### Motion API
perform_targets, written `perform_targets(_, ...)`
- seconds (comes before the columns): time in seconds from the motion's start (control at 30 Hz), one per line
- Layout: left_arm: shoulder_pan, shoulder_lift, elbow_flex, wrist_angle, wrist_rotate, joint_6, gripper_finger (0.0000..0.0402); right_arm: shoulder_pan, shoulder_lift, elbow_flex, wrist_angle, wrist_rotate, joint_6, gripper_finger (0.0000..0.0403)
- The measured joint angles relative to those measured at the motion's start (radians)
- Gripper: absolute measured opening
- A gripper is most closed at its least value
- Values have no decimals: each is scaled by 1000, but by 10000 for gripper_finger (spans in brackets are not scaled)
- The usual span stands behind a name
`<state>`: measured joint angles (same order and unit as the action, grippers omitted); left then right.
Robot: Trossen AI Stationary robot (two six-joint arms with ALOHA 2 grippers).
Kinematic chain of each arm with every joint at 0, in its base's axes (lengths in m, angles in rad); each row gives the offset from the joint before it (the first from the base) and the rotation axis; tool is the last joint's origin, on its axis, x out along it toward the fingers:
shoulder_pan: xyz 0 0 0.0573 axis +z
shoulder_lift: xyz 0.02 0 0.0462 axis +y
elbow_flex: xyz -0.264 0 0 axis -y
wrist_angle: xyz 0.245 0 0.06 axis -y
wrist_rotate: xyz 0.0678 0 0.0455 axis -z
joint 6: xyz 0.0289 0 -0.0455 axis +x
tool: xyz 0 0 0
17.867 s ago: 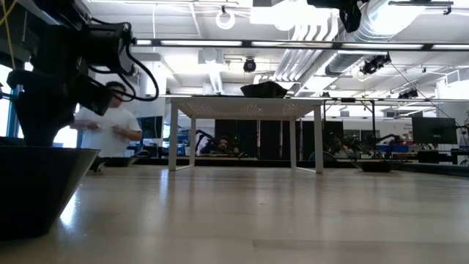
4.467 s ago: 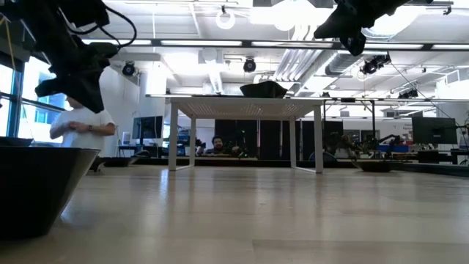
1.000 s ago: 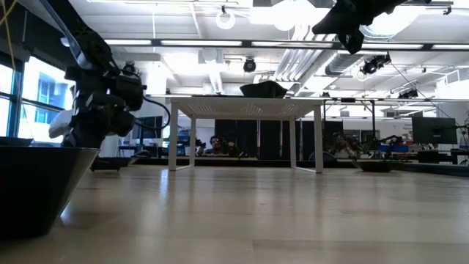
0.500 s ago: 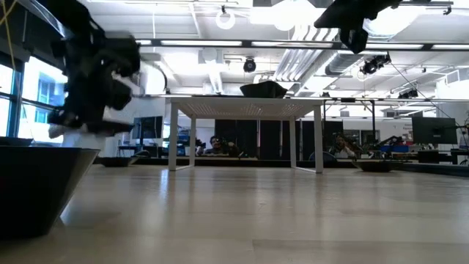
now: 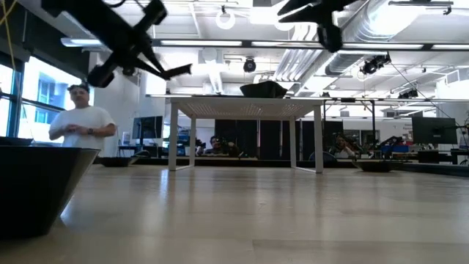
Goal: Pick & Place Mini shaped plates
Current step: Stack the square plate on top of the stacked square plate on the shelf
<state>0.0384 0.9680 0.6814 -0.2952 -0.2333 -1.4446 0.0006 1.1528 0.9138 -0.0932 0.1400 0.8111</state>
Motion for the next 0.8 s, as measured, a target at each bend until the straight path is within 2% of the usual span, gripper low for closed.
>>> perform_targets(0.23, -7, 174, 209, -59, -61, 91, 0, -12, 204, 155, -31, -13, 37, 78)
perform_targets(0.4, -7, 256, 336, -123, -80, 189, 0, -30, 294, 244, -87, 62, 70, 101)
perform_targets(0.47, -7, 261, 364, -169, -88, 219, 0, -34, 311, 262, -84, 90, 71, 102)
perform_targets(0.8, -8, 262, 391, -144, -110, 273, 0, -47, 324, 274, -2, 94, 45, 80)
